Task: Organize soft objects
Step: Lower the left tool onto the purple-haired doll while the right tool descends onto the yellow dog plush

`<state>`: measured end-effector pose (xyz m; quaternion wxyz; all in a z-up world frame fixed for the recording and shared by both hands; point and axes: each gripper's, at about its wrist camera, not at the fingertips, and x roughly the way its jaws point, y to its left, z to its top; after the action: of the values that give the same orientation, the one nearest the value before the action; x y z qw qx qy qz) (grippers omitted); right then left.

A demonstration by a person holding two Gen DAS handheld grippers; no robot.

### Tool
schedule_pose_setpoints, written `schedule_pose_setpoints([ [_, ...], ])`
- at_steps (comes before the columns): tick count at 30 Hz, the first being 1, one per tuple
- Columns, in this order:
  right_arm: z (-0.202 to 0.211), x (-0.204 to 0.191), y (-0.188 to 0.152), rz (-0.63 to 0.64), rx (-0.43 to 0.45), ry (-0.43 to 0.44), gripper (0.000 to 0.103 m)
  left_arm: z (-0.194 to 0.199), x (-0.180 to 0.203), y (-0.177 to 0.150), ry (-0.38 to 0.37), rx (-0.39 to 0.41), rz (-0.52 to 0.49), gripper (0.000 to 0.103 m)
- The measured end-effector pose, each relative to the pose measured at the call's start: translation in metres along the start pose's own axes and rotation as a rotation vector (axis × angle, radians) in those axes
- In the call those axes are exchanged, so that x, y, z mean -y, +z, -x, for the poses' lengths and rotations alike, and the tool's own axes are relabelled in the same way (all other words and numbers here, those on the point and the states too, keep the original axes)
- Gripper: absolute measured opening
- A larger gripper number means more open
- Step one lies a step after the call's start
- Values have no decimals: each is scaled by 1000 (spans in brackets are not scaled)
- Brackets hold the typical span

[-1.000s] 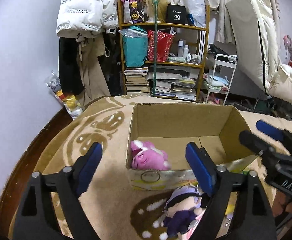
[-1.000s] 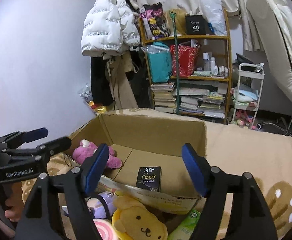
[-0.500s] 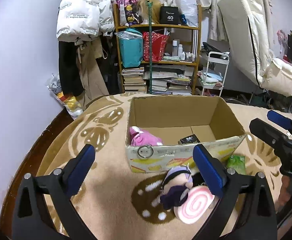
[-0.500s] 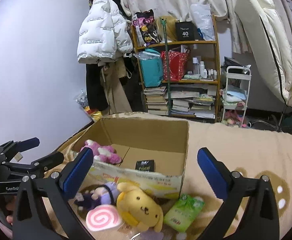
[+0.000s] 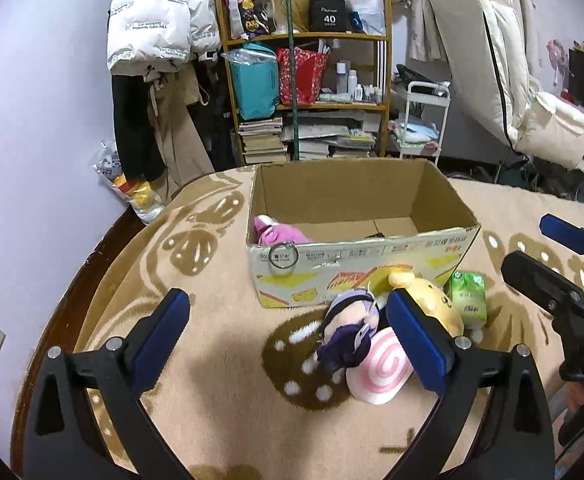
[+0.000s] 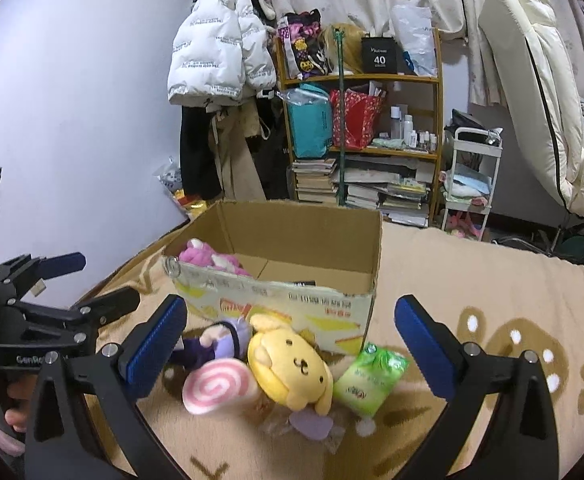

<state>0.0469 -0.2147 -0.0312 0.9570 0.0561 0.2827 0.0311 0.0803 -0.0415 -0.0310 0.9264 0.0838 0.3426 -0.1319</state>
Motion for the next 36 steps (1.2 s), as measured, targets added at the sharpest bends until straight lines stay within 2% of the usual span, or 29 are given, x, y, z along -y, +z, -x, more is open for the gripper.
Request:
schedule_pose_setpoints([
  [3, 0, 4, -5, -34, -16, 2, 103, -3, 0, 0, -31, -18, 3, 98],
  [19, -25, 30, -12, -120, -80, -58, 103, -27, 12, -8, -31, -82, -37, 98],
  [24, -37, 39, -15, -160, -107, -50, 103, -42, 18, -8, -32, -104, -48, 98],
  [29, -43, 45, -14, -146, -106, -83, 103, -57, 24, -9, -46, -126, -55, 98],
  [36, -56, 55, -16, -204, -135, -56, 103, -78, 31, -13, -65, -173, -48, 98],
])
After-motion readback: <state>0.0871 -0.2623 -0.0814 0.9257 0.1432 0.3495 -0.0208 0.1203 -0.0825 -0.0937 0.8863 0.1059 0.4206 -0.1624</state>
